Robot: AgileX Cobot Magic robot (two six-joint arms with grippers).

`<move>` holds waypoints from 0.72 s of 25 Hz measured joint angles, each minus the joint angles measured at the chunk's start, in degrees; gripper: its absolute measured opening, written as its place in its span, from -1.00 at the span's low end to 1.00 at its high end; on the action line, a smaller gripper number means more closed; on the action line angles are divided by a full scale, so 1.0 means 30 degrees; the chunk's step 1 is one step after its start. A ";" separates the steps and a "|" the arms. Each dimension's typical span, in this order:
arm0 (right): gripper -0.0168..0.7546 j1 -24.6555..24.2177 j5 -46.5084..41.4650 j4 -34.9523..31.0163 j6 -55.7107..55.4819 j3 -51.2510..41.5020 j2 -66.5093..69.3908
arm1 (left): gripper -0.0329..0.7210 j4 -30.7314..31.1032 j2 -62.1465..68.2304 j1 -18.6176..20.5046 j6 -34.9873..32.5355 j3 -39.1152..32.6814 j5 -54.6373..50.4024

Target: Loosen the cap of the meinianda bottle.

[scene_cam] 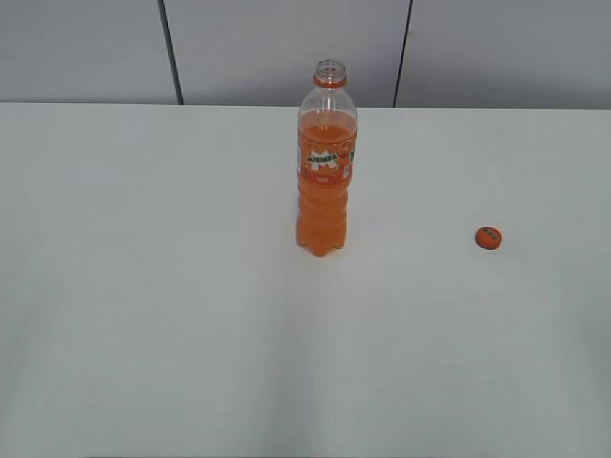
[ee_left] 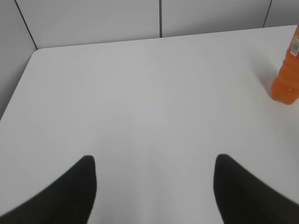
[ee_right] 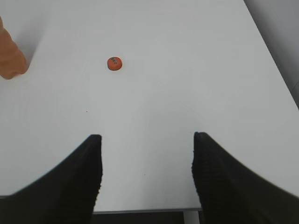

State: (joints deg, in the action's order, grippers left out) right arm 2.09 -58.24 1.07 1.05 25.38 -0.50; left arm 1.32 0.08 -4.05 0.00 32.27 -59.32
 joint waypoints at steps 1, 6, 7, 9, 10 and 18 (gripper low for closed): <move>0.23 0.0000 0.0000 0.0000 0.0000 0.0000 0.0000 | 0.36 0.0000 0.0000 0.0000 0.0000 0.0000 0.0000; 0.23 -0.0006 0.0000 0.0000 0.0000 0.0000 0.0000 | 0.36 -0.0019 0.0000 0.0000 0.0000 0.0000 0.0000; 0.23 -0.0006 0.0000 0.0000 0.0000 0.0000 0.0000 | 0.36 -0.0019 0.0000 0.0000 0.0000 0.0000 0.0000; 0.23 -0.0006 0.0000 0.0000 0.0000 0.0000 0.0000 | 0.36 -0.0037 0.0000 0.0000 0.0000 0.0000 0.0000; 0.23 -0.0006 0.0000 0.0000 0.0000 0.0000 0.0000 | 0.36 -0.0037 0.0000 0.0000 0.0000 0.0000 0.0000; 0.23 -0.0022 0.0000 0.0000 0.0000 0.0000 0.0000 | 0.36 -0.0055 -0.0028 0.0000 0.0000 0.0000 -0.0020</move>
State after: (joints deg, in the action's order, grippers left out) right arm 2.03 -58.24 1.07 1.05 25.38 -0.50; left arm 1.15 0.00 -4.05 0.00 32.27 -59.38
